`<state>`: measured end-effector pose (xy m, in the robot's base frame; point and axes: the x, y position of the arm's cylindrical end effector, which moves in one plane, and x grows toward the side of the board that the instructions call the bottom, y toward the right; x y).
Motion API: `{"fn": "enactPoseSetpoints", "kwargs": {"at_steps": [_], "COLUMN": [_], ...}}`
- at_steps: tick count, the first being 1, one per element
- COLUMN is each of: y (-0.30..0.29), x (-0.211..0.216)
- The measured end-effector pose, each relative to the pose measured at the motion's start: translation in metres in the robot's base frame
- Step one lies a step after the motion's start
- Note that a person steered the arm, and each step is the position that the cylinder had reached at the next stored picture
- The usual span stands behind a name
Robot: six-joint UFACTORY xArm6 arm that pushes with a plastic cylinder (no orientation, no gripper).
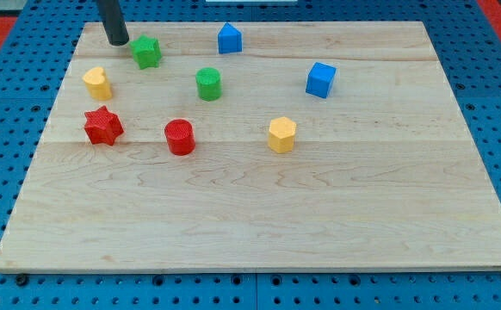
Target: Place the green star at the center of the board
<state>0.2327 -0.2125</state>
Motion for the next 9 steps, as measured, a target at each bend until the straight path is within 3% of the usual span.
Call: {"fn": "enactPoseSetpoints", "kwargs": {"at_steps": [1, 2, 3, 4, 5, 7, 9], "y": [0.055, 0.07, 0.039, 0.107, 0.129, 0.127, 0.143], "x": [0.069, 0.08, 0.039, 0.065, 0.092, 0.033, 0.123]}}
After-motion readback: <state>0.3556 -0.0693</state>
